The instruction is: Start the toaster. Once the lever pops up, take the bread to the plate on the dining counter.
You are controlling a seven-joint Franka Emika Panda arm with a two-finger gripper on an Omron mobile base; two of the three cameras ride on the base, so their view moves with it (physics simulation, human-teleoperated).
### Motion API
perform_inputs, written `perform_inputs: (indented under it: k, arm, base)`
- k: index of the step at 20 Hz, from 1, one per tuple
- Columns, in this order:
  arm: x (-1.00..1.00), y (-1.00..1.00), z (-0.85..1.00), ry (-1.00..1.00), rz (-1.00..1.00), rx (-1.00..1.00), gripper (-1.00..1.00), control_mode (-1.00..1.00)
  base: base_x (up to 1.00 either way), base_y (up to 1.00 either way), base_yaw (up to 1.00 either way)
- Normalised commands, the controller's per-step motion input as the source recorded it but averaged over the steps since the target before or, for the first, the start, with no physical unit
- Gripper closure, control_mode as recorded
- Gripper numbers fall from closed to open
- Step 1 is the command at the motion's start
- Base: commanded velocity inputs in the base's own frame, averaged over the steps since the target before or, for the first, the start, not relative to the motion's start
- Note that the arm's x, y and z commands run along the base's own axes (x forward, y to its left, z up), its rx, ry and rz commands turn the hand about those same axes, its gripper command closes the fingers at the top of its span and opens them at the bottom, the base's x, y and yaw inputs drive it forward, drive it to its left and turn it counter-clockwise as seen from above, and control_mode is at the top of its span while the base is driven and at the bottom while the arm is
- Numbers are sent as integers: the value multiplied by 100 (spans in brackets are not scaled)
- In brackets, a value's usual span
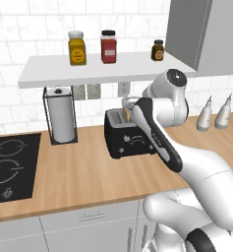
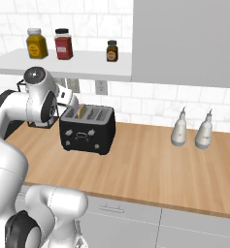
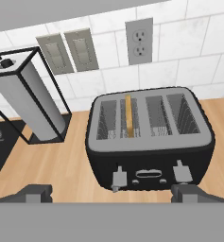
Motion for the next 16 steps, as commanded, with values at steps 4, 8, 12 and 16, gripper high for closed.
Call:
perform_inputs:
  k: [4, 8, 12, 16]
  arm:
    - [0, 0, 0, 0, 0, 0, -100, -100]
    - [0, 0, 0, 0, 0, 0, -100, -100]
    - [0, 0, 0, 0, 0, 0, -100, -100]
    - [0, 0, 0, 0, 0, 0, -100, -100]
  base:
    - [0, 0, 0]
    - [0, 0, 0]
    - [0, 0, 0]
    - [0, 0, 0]
